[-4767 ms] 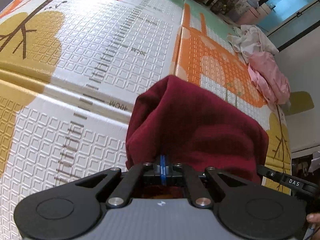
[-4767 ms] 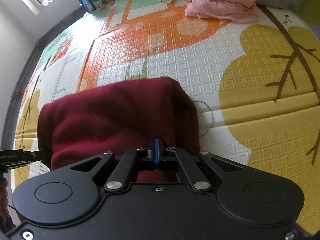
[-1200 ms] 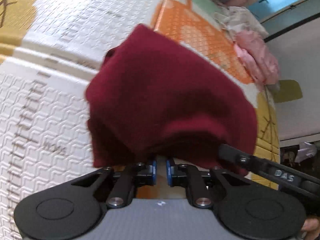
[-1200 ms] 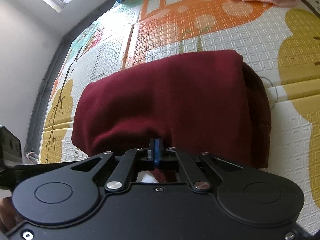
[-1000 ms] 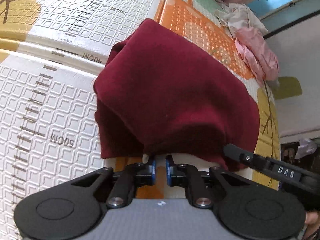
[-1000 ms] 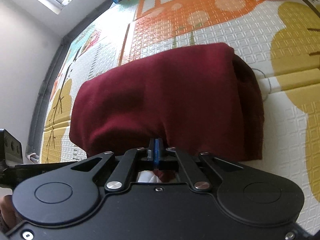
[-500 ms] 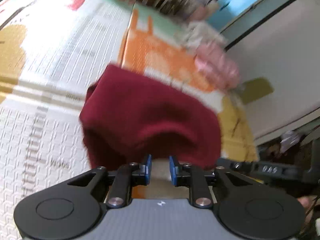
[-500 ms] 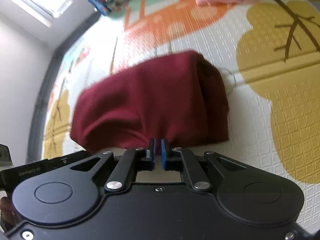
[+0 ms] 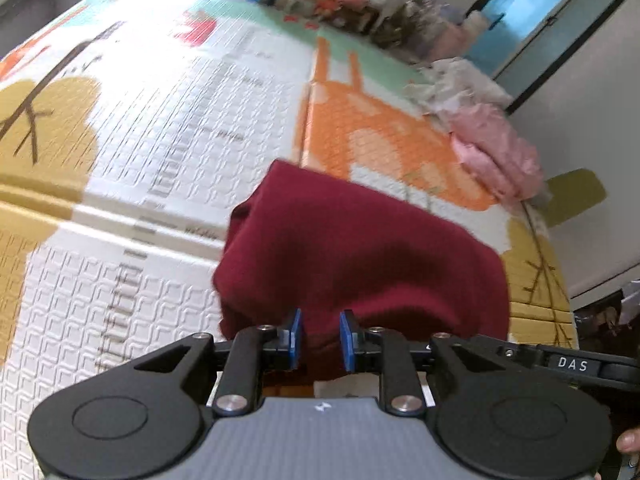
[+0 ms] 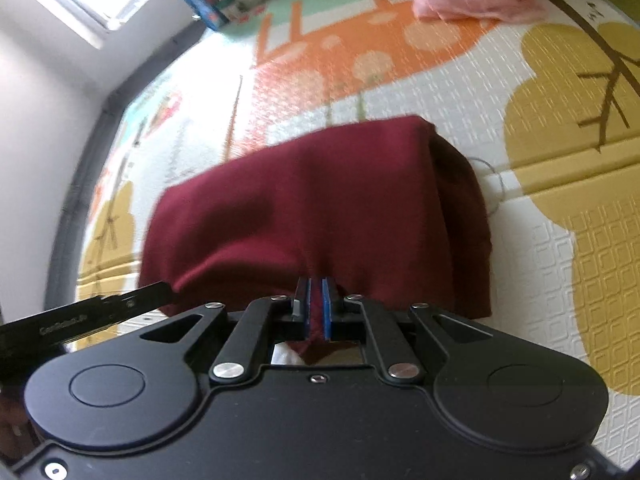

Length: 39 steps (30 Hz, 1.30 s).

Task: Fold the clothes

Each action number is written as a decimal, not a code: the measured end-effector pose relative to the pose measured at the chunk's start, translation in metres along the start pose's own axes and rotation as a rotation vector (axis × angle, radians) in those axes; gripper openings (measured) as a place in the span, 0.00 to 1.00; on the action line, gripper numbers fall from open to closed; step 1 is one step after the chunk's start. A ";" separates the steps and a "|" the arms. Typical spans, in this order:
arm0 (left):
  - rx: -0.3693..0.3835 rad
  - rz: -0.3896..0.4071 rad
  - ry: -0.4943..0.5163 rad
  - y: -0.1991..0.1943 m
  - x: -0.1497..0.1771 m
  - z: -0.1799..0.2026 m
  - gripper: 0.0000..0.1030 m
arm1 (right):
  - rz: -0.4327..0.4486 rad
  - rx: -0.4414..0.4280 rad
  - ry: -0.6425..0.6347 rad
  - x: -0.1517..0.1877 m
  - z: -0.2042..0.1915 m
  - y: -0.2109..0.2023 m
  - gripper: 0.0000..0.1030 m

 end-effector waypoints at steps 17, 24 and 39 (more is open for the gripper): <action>0.010 -0.057 -0.052 0.018 0.010 -0.018 0.22 | 0.018 0.072 0.029 0.008 0.043 0.001 0.00; -0.077 -0.016 -0.039 -0.004 0.014 -0.041 0.46 | 0.128 0.034 0.136 -0.003 0.062 -0.033 0.22; 0.049 0.043 -0.299 -0.002 -0.019 -0.080 0.59 | 0.148 -0.181 0.495 -0.018 0.141 -0.033 0.54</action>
Point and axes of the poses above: each gripper's, at about its wrist camera, not at the fingertips, and y roughly the way its jaws point, z to its right, x to its underside, the point moved 7 cm from there along y, roughly the way its jaws point, and after that the axes turned 2 degrees about -x, right-handed, at the moved point
